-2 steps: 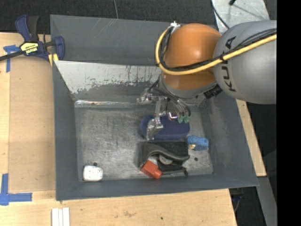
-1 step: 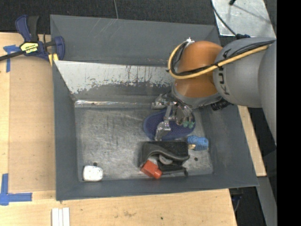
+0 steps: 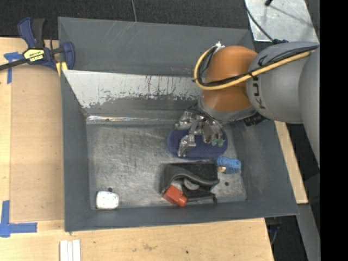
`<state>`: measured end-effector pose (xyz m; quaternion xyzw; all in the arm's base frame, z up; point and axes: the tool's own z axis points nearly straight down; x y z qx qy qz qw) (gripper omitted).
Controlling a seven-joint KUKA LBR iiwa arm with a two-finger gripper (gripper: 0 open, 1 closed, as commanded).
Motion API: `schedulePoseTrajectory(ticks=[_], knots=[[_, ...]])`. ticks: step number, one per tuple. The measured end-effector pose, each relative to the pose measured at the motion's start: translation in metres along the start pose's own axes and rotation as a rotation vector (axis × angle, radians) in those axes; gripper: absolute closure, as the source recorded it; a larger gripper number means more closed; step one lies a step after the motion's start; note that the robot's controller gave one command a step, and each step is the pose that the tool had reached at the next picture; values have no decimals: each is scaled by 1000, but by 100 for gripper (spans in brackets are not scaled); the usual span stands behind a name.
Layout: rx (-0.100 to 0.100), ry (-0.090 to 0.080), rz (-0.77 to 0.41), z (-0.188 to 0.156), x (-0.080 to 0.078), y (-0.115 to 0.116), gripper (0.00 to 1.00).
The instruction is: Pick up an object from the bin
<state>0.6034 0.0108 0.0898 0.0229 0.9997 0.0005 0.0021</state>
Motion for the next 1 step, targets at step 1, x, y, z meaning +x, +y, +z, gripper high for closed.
schedulePoseTrajectory(ticks=[1], knots=[[2, -8, -207, -143, -15, -6, 100]])
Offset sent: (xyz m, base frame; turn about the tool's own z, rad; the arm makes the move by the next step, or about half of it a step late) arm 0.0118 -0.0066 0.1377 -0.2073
